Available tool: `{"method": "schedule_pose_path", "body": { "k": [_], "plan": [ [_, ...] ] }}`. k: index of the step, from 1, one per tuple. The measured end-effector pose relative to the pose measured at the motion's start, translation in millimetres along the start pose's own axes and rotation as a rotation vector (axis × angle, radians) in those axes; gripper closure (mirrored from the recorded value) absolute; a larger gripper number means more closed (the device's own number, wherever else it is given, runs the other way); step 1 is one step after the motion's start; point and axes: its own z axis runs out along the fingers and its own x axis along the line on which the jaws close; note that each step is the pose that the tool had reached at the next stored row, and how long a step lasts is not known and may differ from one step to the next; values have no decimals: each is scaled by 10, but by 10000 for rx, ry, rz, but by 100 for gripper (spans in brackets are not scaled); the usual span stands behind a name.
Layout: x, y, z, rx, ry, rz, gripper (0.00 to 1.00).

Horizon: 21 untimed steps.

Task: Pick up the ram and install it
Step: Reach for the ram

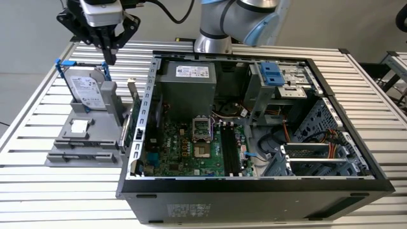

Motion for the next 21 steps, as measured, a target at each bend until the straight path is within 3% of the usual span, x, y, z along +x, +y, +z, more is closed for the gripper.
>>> {"method": "schedule_pose_path", "body": {
  "k": [15, 21],
  "plan": [
    [72, -4, 3, 8, 114, 5, 100],
    [191, -11, 8, 8, 119, 6, 100]
  ]
}}
